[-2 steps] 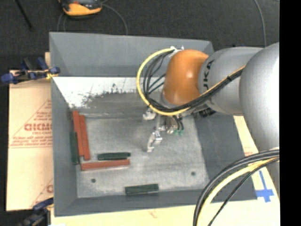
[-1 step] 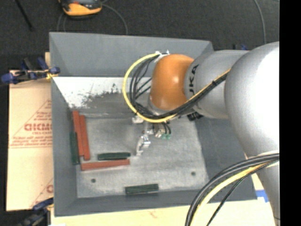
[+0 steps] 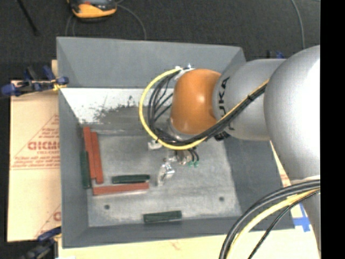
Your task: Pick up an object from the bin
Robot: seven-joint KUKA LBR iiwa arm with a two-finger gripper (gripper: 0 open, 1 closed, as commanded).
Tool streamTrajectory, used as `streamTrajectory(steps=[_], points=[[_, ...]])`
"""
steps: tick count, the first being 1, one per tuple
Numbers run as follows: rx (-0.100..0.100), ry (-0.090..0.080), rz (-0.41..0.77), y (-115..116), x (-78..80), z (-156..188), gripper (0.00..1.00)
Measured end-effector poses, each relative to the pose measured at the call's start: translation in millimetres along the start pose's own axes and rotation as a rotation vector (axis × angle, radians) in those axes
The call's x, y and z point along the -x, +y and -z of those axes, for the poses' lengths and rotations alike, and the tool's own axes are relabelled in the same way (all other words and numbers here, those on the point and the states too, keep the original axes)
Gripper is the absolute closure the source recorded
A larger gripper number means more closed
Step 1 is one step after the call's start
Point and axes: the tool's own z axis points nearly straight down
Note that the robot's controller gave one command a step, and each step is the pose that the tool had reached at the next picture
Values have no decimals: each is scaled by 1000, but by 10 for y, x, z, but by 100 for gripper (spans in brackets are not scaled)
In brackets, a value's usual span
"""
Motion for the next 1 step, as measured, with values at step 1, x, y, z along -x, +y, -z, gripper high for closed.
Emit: streamTrajectory(steps=[1], points=[[3,6,25,627,-511,-155,100]])
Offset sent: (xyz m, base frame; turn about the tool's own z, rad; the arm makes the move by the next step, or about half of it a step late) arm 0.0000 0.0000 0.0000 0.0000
